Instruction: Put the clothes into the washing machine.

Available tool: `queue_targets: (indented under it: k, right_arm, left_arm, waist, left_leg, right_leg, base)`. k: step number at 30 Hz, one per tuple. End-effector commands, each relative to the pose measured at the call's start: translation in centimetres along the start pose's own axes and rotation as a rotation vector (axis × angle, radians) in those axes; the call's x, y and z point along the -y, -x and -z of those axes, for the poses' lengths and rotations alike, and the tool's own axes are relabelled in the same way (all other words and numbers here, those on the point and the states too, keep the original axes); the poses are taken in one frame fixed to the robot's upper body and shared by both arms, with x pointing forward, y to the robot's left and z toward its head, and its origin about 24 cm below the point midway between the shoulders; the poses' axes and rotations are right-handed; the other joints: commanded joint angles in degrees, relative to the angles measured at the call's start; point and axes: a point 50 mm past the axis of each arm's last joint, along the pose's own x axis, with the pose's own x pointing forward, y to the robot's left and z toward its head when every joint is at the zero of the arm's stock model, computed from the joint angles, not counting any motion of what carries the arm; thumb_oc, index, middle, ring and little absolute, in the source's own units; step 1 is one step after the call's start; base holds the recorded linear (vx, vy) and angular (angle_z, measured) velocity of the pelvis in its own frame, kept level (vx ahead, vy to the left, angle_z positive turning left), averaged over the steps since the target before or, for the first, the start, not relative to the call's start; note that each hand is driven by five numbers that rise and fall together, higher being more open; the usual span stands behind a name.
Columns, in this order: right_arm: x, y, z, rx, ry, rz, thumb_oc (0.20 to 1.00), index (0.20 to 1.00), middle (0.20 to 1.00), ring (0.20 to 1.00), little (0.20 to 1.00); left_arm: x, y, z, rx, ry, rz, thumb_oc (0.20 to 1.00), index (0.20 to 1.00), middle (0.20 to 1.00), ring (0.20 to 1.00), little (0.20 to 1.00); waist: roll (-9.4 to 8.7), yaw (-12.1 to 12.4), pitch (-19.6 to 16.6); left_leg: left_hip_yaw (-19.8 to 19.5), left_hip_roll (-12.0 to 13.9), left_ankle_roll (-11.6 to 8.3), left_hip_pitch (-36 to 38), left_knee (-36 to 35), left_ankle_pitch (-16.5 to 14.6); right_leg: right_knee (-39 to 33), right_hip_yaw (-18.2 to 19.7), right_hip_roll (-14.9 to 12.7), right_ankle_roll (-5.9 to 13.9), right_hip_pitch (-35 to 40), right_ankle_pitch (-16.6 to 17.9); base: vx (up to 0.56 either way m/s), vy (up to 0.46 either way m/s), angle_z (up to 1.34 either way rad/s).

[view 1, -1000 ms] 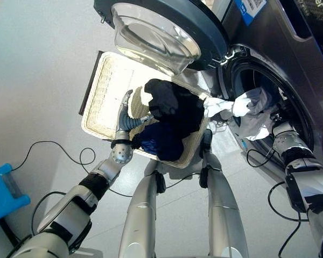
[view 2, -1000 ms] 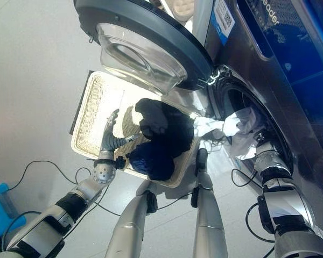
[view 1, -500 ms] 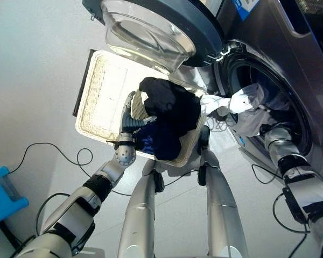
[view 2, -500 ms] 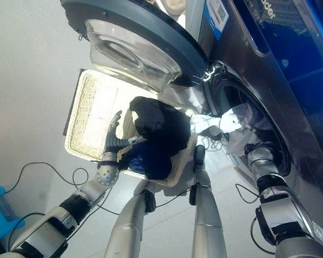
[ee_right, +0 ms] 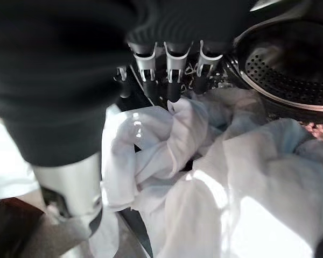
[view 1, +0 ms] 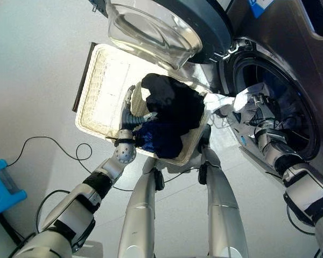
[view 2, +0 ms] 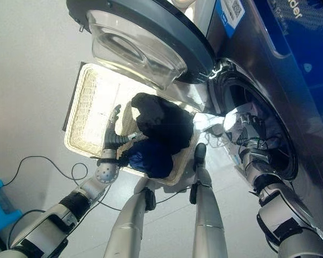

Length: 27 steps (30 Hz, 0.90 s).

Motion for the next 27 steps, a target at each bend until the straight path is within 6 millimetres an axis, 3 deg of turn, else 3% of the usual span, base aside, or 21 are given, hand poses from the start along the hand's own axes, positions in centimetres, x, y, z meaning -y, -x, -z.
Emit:
queue_targets:
  k: [1,13,19,21,27]
  right_arm:
    - [1.3,-0.9,1.5,-0.024,0.126,-0.018,1.000,1.000,1.000,1.000,1.000]
    - [2.9,-2.5,2.6,-0.169,0.279,-0.225,1.000,1.000,1.000,1.000,1.000]
    - [3.3,-2.5,4.0,-0.266,0.310,-0.308,1.000,1.000,1.000,1.000,1.000]
    - [3.3,-2.1,5.5,-0.355,0.343,-0.384,1.000,1.000,1.000,1.000,1.000]
    - [3.7,-1.5,7.4,-0.451,0.396,-0.404,1.000,1.000,1.000,1.000,1.000]
  left_arm:
    - [0.0,-0.9,-1.6,0.103,0.030,-0.028,1.000,1.000,1.000,1.000,1.000]
    - [0.8,-2.1,-5.0,0.245,0.100,-0.029,1.000,1.000,1.000,1.000,1.000]
    - [0.8,-2.1,-5.7,0.272,0.130,-0.045,1.000,1.000,1.000,1.000,1.000]
    - [0.8,-1.8,-6.2,0.292,0.151,-0.050,1.000,1.000,1.000,1.000,1.000]
    - [1.0,-1.4,-6.7,0.319,0.165,-0.046,1.000,1.000,1.000,1.000,1.000]
  waist:
    - [1.11,0.7,-1.7]
    - [4.07,1.9,-1.7]
    - [5.24,2.3,-1.7]
    - [6.24,2.7,-1.7]
    - [7.08,3.1,-1.7]
  left_leg:
    - [2.3,-2.0,-3.58,-3.5,9.4,-7.5]
    - [1.3,-3.5,-3.50,-7.9,9.8,-6.4]
    - [1.2,-3.9,-3.71,-9.4,9.6,-5.9]
    - [0.9,-4.2,-3.90,-10.4,9.0,-5.3]
    - [1.0,-4.3,-4.07,-11.4,8.8,-5.0]
  right_leg:
    - [0.7,-4.0,-1.6,7.73,-1.7,1.3]
    - [1.5,-3.6,-2.9,7.67,-7.0,2.7]
    - [1.3,-3.4,-3.3,7.56,-9.1,3.5]
    - [1.1,-3.0,-3.2,7.40,-10.5,3.8]
    - [1.3,-2.9,-3.3,7.35,-11.9,3.8]
  base:
    - [0.00,0.000,0.00]
    - [0.00,-0.015,0.01]
    - [-0.01,0.003,0.07]
    - [-0.01,0.014,0.06]
    - [0.00,0.000,0.01]
